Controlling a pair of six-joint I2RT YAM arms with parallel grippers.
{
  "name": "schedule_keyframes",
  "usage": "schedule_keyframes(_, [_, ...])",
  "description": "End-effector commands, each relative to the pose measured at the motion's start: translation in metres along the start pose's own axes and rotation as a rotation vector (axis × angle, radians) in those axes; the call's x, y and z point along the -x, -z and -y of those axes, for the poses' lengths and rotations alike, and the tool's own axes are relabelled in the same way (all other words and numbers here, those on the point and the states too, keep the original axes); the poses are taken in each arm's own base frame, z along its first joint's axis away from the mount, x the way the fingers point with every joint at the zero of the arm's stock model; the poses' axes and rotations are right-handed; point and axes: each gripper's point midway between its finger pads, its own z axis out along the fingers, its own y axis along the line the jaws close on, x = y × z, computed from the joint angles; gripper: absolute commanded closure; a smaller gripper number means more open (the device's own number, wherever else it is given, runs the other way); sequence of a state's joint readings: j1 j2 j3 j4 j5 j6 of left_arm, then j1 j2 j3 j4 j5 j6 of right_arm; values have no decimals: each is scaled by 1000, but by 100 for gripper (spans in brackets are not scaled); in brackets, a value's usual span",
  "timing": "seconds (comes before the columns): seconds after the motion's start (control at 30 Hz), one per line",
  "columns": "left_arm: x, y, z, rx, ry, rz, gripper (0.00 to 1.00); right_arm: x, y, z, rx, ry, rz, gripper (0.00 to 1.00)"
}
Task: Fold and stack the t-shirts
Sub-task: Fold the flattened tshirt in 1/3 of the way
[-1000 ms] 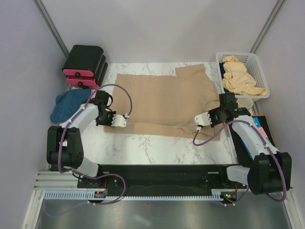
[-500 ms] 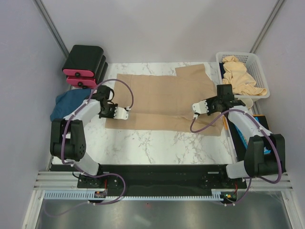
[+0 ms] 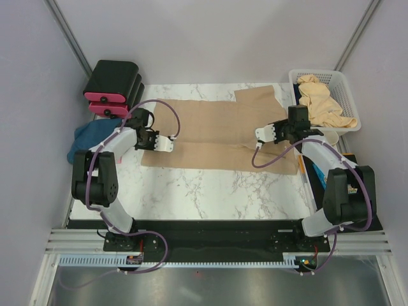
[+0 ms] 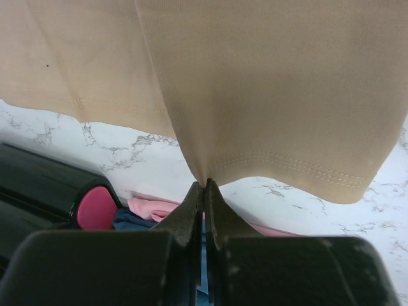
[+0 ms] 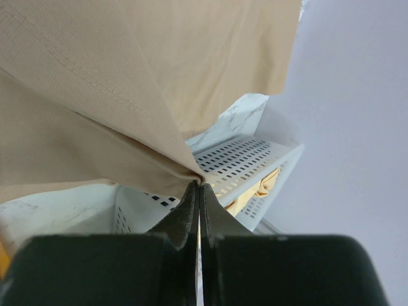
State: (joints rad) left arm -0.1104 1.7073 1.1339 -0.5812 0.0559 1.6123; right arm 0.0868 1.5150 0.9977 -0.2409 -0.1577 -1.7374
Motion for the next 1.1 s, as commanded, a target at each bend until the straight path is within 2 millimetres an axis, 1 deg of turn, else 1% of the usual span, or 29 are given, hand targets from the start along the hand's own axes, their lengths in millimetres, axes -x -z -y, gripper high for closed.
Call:
schedule_keyframes(0.0, [-3, 2, -15, 41, 20, -7, 98, -12, 1, 43, -129, -4, -35, 100])
schedule_keyframes(0.07, [-3, -1, -13, 35, 21, -8, 98, -13, 0, 48, -138, -5, -36, 100])
schedule_keyframes(0.23, [-5, -4, -10, 25, 28, -17, 98, -11, -7, 47, -137, 12, -22, 100])
schedule_keyframes(0.37, [-5, -7, -6, 17, 30, -19, 98, -10, -9, 53, -161, 15, -22, 100])
schedule_keyframes(0.5, [-5, -13, 0, -3, 19, -35, 98, -10, -12, 50, -156, 15, -23, 98])
schedule_keyframes(0.6, [-5, -17, 1, -5, 17, -47, 98, -7, -14, 48, -154, 20, -18, 92])
schedule_keyframes(0.63, [-4, -17, 0, -2, 18, -47, 98, -6, -15, 48, -155, 23, -19, 80])
schedule_keyframes(0.67, [-2, -18, -1, 4, 20, -45, 87, -6, -16, 47, -160, 22, -24, 72])
schedule_keyframes(0.7, [-2, -19, -2, 10, 22, -44, 81, -6, -17, 47, -162, 24, -27, 63])
schedule_keyframes(0.73, [-6, -20, -5, 30, 19, -77, 66, -5, -17, 48, -167, 27, -32, 49])
schedule_keyframes(0.77, [-8, -21, -10, 62, 21, -90, 53, -5, -18, 48, -184, 30, -42, 46])
schedule_keyframes(0.8, [-14, -21, -12, 83, 21, -125, 48, -4, -18, 49, -195, 32, -47, 44])
schedule_keyframes(0.83, [-16, -25, -19, 131, 9, -146, 44, -5, -17, 51, -220, 36, -56, 43])
schedule_keyframes(0.9, [-22, -25, -26, 189, 11, -192, 36, -6, -16, 52, -240, 35, -75, 42])
schedule_keyframes(0.93, [-25, -25, -38, 261, 23, -207, 35, -7, -15, 52, -254, 34, -83, 42])
schedule_keyframes(0.97, [-28, -24, -43, 293, 30, -223, 32, -8, -14, 52, -259, 35, -92, 42])
schedule_keyframes(1.03, [-35, -20, -52, 347, 72, -264, 31, -13, -11, 54, -281, 16, -121, 42])
schedule_keyframes(1.07, [-38, -12, -71, 435, 92, -275, 31, -15, -7, 57, -291, 6, -132, 42])
